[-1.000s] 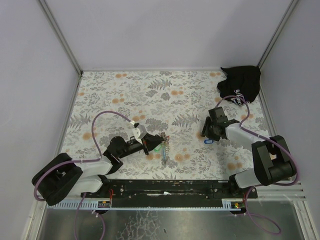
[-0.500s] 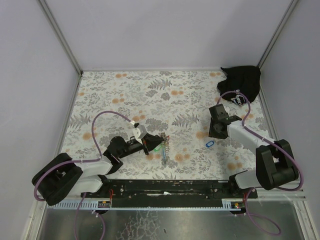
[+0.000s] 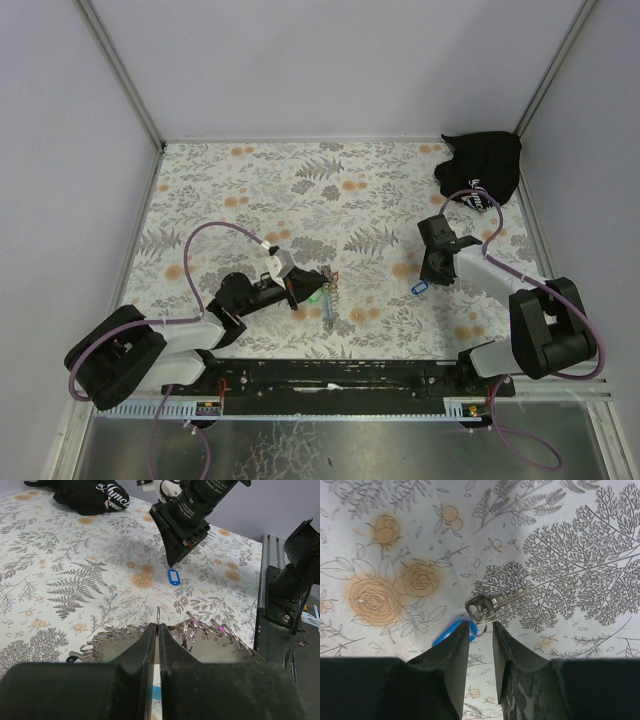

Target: Put the keys on the keyring

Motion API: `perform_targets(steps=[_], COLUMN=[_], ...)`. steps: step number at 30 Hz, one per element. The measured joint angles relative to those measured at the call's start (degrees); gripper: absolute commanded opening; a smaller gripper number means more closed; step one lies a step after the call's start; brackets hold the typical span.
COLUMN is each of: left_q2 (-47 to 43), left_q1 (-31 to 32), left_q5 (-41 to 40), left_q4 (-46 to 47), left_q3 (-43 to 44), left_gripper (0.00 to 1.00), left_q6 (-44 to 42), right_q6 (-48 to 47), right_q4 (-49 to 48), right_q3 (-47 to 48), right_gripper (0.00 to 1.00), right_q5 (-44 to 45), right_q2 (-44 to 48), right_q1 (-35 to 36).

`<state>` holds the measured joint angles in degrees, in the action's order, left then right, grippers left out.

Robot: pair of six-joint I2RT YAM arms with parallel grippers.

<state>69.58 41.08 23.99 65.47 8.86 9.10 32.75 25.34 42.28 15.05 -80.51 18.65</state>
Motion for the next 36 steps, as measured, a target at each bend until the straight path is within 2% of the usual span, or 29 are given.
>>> perform_targets(steps=[5,16,22,27,32,36], left_q2=[0.1,0.5,0.7,0.7,0.7,0.6], left_q1=[0.0,0.0,0.0,0.0,0.0,0.0], left_q5=[0.0,0.0,0.0,0.0,0.0,0.0], left_q4=[0.0,0.0,-0.1,-0.1,-0.8,-1.4], left_q3=[0.0,0.0,0.0,0.0,0.0,0.0], left_gripper=[0.00,0.00,0.00,0.00,0.00,0.00], left_q6=[0.0,0.0,0.0,0.0,0.0,0.0], right_q6=[1.4,1.8,3.4,7.4,11.1,11.4], right_q4=[-0.1,-2.8,-4.1,-4.3,-5.5,-5.4], right_q3=[-2.1,-3.3,-3.2,-1.8,0.5,1.7], right_gripper=[0.32,0.08,0.06,0.08,0.18,0.40], right_q5=[1.2,-1.1,-2.7,-2.4,-1.5,-0.7], right_q2=[0.7,0.7,0.7,-0.6,-3.8,-5.0], right_q1=[0.0,0.0,2.0,7.0,11.6,12.2])
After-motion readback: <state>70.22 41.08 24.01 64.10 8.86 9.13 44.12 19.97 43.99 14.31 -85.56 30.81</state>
